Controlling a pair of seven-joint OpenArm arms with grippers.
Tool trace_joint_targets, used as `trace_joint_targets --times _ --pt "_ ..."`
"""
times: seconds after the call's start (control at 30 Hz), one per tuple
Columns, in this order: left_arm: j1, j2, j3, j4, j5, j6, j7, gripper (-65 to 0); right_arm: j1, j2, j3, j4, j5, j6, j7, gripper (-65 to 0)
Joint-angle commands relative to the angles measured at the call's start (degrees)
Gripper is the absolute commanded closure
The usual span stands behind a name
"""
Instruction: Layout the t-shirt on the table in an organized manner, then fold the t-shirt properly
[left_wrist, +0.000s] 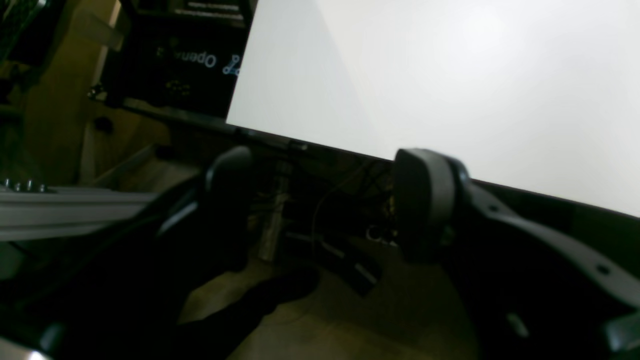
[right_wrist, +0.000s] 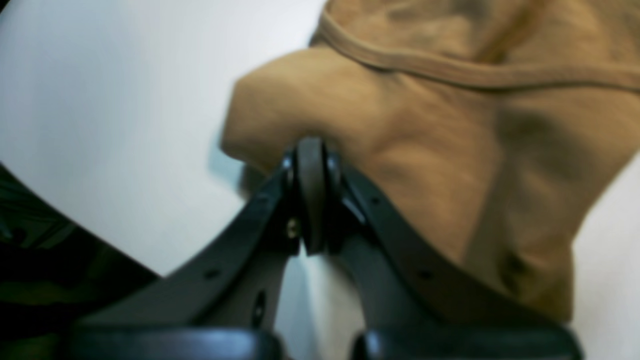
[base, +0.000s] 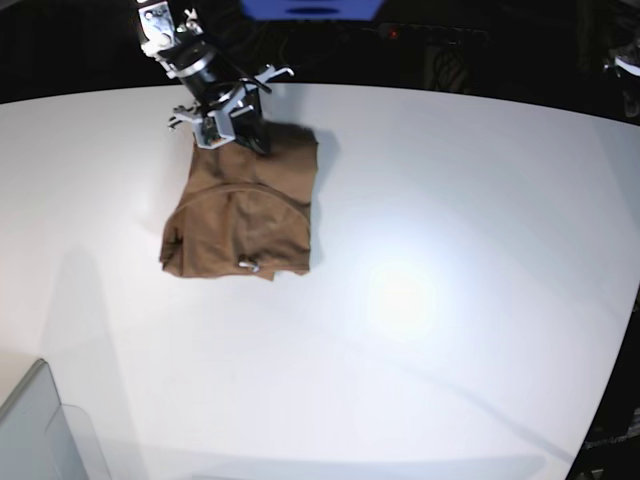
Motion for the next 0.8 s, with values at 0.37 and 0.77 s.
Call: trace_joint_targets --times 0.37,0.77 --pt "-1.66 -0.45 -0.46 0.86 -0.47 0.21 -1.02 -42.5 -0.29 0.16 3.87 -0.30 0.62 0.37 1.34 0.0" --pt "0.10 1.57 -0.46 0.77 -0.47 0.21 -0.93 -20.9 -10.22 -0.37 2.20 10.52 0.62 0.28 4.59 0.0"
